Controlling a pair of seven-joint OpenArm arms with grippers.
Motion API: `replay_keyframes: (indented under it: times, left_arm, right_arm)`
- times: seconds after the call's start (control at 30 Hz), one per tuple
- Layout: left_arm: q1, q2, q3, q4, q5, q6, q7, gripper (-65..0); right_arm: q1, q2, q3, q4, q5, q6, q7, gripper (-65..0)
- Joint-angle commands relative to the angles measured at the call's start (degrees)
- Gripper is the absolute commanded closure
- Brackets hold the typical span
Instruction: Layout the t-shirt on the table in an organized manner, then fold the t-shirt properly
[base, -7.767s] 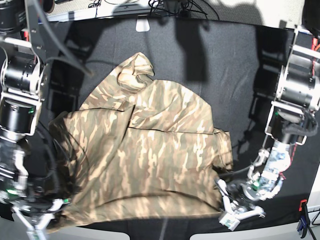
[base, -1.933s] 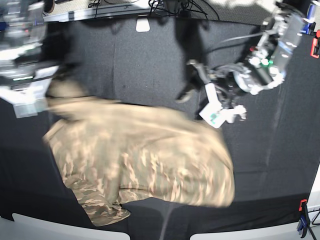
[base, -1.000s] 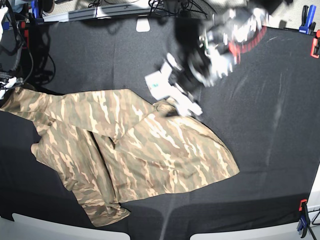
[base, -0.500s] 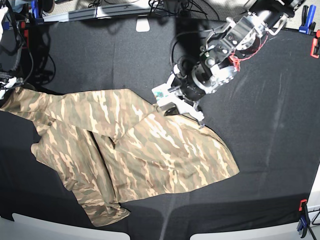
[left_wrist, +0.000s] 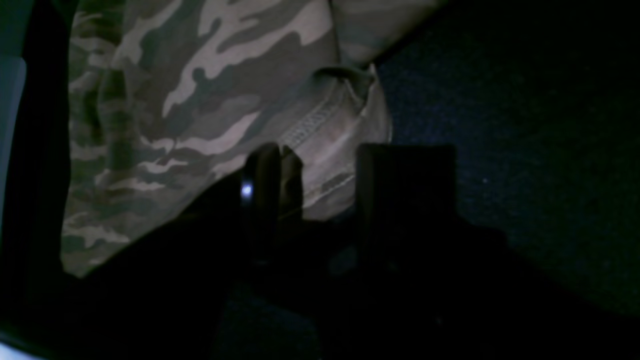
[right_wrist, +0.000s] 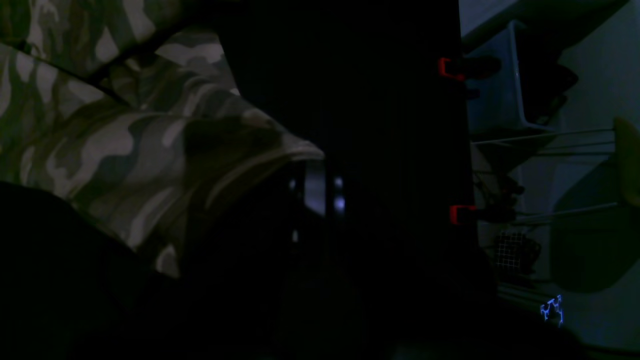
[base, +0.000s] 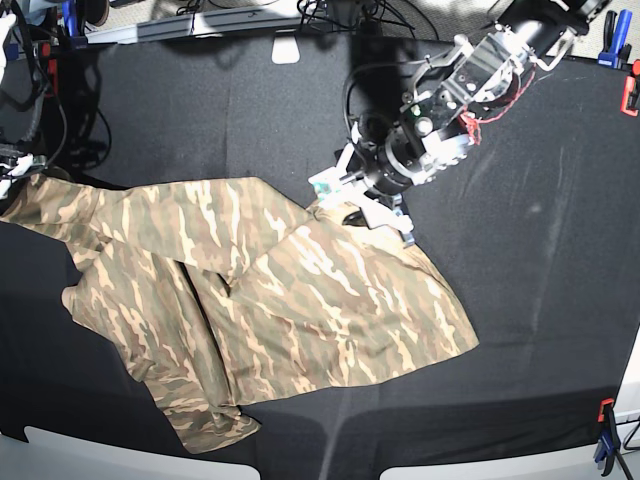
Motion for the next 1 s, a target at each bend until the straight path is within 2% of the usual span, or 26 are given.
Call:
replay_keyframes:
  times: [0.0,0.1,0.2,0.37,0.43,0.53,0.6,0.97]
  left_arm:
    - [-0.8,0.1,-0.2,1.6,0.0,0.5,-0.3,-23.1]
    - [-0.8,-0.8,0.2,4.2,-0.1,0.5,1.4,-23.0]
    - [-0.8,-3.9,2.2,9.2,0.0,0.5,1.2,-23.0]
    - [-1.0,-8.0,6.1,11.7,0.5,0.5,-4.2,-23.1]
    - [-1.2,-7.8,7.5,10.7,3.8,0.7,-3.5,-23.1]
    - [-1.3,-5.9,9.3,9.2,7.8,6.0,0.5,-23.1]
    - [-1.6,-5.1,10.4,8.5,10.1,7.6,3.0,-23.1]
    - [-3.6,-4.9,13.3,2.1,14.4,8.3,5.5,-23.1]
  right_arm:
    - [0.3,1.3,0.5,1.0,0.0,-0.3,0.7,0.0]
    - [0.3,1.3,0.5,1.0,0.0,-0.3,0.7,0.0]
    - [0.3,1.3,0.5,1.0,0.0,-0.3,0.8,0.0]
    - [0.3,1.3,0.5,1.0,0.0,-0.3,0.7,0.0]
    - [0.3,1.3,0.5,1.0,0.0,-0.3,0.7,0.0]
    - [0.3,1.3,0.5,1.0,0.2,-0.3,0.7,0.0]
    - [0.3,1.3,0.5,1.0,0.4,-0.3,0.7,0.0]
    - [0.3,1.3,0.5,1.0,0.4,-0.3,0.5,0.0]
